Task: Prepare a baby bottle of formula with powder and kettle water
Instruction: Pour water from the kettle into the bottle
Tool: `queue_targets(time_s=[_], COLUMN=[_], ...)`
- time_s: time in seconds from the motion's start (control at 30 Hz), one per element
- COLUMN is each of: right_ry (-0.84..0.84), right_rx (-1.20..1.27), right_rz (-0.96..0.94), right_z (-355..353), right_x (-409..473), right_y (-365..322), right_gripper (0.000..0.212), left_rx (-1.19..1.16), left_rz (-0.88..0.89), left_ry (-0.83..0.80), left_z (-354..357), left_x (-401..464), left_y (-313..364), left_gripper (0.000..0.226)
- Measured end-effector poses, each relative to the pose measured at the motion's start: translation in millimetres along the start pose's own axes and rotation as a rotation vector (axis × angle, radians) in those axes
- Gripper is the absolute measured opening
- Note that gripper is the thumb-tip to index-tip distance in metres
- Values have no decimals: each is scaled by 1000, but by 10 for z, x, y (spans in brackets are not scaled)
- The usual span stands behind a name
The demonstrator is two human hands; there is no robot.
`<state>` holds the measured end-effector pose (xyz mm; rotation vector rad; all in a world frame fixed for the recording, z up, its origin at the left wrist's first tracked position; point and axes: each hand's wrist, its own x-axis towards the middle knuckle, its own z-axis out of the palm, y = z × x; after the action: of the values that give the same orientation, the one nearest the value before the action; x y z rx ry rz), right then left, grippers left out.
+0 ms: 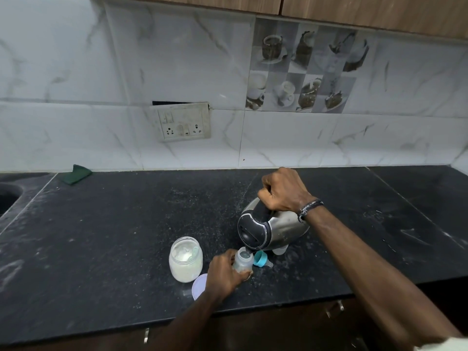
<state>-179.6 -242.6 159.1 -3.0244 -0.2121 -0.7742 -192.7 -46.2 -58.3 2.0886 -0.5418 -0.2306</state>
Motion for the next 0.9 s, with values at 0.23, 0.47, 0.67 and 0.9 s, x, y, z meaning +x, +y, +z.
queue_targets(time_s=[0.23, 0.47, 0.67, 0.9], right_ry=[-6, 3, 12, 13], right_rx=[-33, -50, -59, -59], right_rz=[-36, -57, -52, -48], right_z=[-24, -53, -58, -47], right_x=[16, 17, 9, -4], right_y=[-43, -77, -80, -77], right_gripper=[28, 27, 28, 27], left_rx=[10, 14, 13, 18], left_rz=[8, 9, 5, 9], left_ry=[1, 5, -1, -3], left_z=[1, -1, 3, 15], left_x=[12, 7, 13, 25], left_y=[4, 7, -11, -7], left_gripper=[59, 59, 61, 60])
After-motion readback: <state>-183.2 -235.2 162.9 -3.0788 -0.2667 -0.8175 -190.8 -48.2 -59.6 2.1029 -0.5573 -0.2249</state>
